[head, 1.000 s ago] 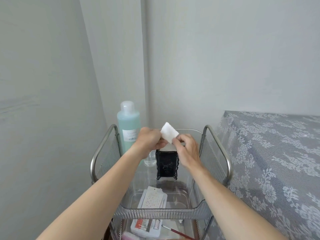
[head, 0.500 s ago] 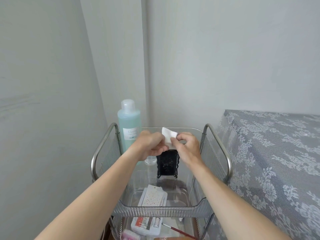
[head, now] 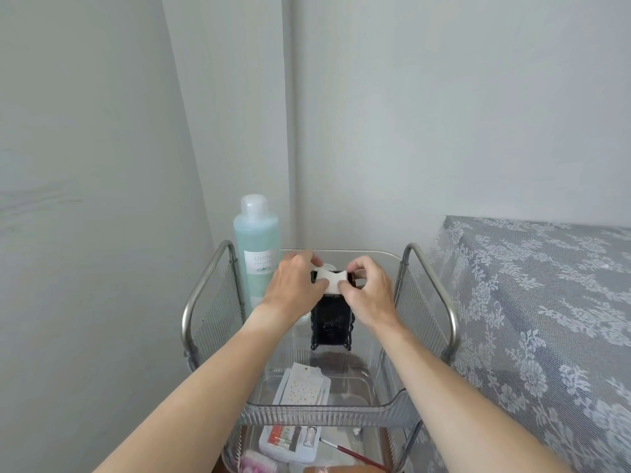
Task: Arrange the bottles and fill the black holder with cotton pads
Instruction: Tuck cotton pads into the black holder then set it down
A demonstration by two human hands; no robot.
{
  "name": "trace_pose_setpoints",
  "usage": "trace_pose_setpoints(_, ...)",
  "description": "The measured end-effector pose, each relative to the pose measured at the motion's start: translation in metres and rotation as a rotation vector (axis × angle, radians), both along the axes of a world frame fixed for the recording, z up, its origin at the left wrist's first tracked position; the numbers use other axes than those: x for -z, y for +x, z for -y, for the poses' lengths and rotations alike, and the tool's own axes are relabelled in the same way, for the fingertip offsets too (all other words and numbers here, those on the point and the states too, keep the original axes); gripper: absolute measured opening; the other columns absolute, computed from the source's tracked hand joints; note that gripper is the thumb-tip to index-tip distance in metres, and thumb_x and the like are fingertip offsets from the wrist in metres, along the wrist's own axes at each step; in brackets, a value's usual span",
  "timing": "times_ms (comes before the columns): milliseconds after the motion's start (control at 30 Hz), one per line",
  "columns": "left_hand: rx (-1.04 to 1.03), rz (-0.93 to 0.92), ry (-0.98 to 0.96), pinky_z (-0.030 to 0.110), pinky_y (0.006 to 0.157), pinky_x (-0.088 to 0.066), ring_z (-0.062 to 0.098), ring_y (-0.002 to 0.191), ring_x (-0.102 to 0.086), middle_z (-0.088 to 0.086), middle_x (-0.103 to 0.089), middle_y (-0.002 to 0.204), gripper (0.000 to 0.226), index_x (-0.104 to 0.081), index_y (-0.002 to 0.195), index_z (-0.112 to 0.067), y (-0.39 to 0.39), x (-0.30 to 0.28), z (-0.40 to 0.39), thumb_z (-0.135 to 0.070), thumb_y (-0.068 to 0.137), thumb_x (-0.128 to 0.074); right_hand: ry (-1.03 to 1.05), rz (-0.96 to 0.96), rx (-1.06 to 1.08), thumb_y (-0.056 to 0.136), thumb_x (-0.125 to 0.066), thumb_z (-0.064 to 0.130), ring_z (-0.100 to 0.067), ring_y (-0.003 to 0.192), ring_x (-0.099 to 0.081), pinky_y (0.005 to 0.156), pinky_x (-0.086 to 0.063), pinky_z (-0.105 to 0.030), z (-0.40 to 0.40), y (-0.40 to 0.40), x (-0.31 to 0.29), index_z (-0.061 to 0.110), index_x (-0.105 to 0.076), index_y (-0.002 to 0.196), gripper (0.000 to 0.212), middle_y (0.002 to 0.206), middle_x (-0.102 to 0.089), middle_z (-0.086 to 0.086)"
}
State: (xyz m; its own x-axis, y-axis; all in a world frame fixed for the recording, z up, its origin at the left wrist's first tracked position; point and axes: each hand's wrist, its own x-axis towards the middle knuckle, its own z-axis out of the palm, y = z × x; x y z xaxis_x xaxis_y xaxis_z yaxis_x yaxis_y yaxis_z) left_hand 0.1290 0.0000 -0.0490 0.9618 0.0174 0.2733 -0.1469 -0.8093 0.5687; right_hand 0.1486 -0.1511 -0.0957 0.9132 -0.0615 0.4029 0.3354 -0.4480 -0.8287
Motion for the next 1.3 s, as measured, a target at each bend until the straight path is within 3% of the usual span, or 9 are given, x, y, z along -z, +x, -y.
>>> trace_pose_setpoints(133,0.003,0.014,-0.024,0.025,0.076,-0.043,0.019,0.092,-0.055,0.002,-0.067,0.109,0.019,-0.074,0.099,-0.022,0.001,0.0,-0.001,-0.019,0.081,-0.068,-0.068,0.022,-0.047,0.081,-0.058,0.008,-0.006,0.1,-0.057,0.085,-0.045,-0.022,-0.001,-0.001,-0.001,0.022,-0.063,0.095,0.021,0.103,-0.061,0.009)
trace_pose_setpoints(267,0.023,-0.053,-0.014,0.029,0.076,-0.053,0.024,0.091,-0.067,0.004,-0.076,0.097,0.016,-0.079,0.086,-0.018,0.0,0.001,0.002,-0.023,0.084,-0.064,-0.174,0.015,-0.03,0.088,-0.055,0.007,0.003,0.103,-0.047,0.084,-0.024,0.005,0.002,0.0,0.002,0.018,-0.077,0.094,0.025,0.111,-0.06,0.011)
trace_pose_setpoints(400,0.035,-0.048,-0.006,0.028,0.069,-0.051,0.018,0.073,-0.062,0.004,-0.074,0.094,0.028,-0.077,0.099,-0.018,-0.003,0.005,-0.003,-0.035,0.089,-0.057,-0.208,-0.013,-0.04,0.091,-0.053,0.014,0.001,0.111,-0.046,0.087,-0.026,-0.003,-0.001,0.0,0.002,0.016,-0.078,0.099,0.026,0.124,-0.062,0.004)
trace_pose_setpoints(500,0.078,0.032,0.102,0.036,0.096,-0.045,0.025,0.116,-0.055,0.006,-0.061,0.128,0.039,-0.057,0.127,-0.015,-0.011,0.011,-0.003,-0.037,0.094,-0.05,-0.215,0.018,-0.042,0.093,-0.052,0.017,-0.003,0.11,-0.05,0.084,-0.025,0.0,0.0,-0.003,-0.002,0.016,-0.073,0.102,0.023,0.114,-0.059,0.011)
trace_pose_setpoints(567,0.097,0.056,0.238,0.04,0.107,-0.037,0.029,0.131,-0.044,0.01,-0.048,0.144,0.047,-0.042,0.14,-0.012,-0.018,0.015,0.002,-0.034,0.098,-0.039,-0.26,0.053,-0.037,0.093,-0.049,0.016,-0.01,0.112,-0.055,0.088,-0.029,-0.002,0.001,-0.006,-0.003,0.018,-0.065,0.111,0.024,0.114,-0.061,0.01)
trace_pose_setpoints(700,0.126,-0.014,0.337,0.042,0.12,-0.021,0.029,0.149,-0.02,0.019,-0.017,0.163,0.059,-0.016,0.155,-0.003,-0.029,0.026,0.013,-0.031,0.103,-0.023,-0.496,0.056,-0.038,0.101,-0.038,0.02,-0.019,0.138,-0.042,0.115,-0.028,-0.032,0.001,-0.01,0.002,0.011,-0.052,0.139,0.042,0.148,-0.049,-0.008)
trace_pose_setpoints(1000,0.103,0.016,0.424,0.039,0.122,-0.017,0.027,0.151,-0.018,0.018,-0.014,0.163,0.062,-0.013,0.155,-0.002,-0.031,0.033,0.015,-0.032,0.102,-0.025,-0.61,-0.015,0.042,0.104,-0.028,0.025,-0.025,0.144,-0.032,0.118,-0.025,-0.037,-0.005,-0.019,-0.01,0.001,-0.037,0.148,0.05,0.155,-0.037,-0.017)
trace_pose_setpoints(1200,0.122,0.09,0.538,0.037,0.118,-0.023,0.03,0.147,-0.022,0.019,-0.019,0.159,0.059,-0.019,0.152,-0.001,-0.03,0.037,0.033,-0.028,0.1,-0.024,-0.563,-0.049,0.11,0.1,-0.032,0.034,-0.027,0.109,-0.058,0.088,-0.048,-0.042,0.011,-0.056,-0.019,0.013,-0.037,0.135,0.041,0.124,-0.05,-0.005)
trace_pose_setpoints(1300,0.089,0.091,0.556,0.038,0.12,-0.02,0.03,0.149,-0.019,0.02,-0.017,0.16,0.061,-0.018,0.153,-0.001,-0.024,0.035,0.046,-0.032,0.102,-0.027,-0.584,-0.124,0.13,0.096,-0.046,0.023,-0.026,0.114,-0.054,0.089,-0.047,-0.036,0.02,-0.074,-0.01,0.013,-0.034,0.138,0.045,0.127,-0.049,-0.007)
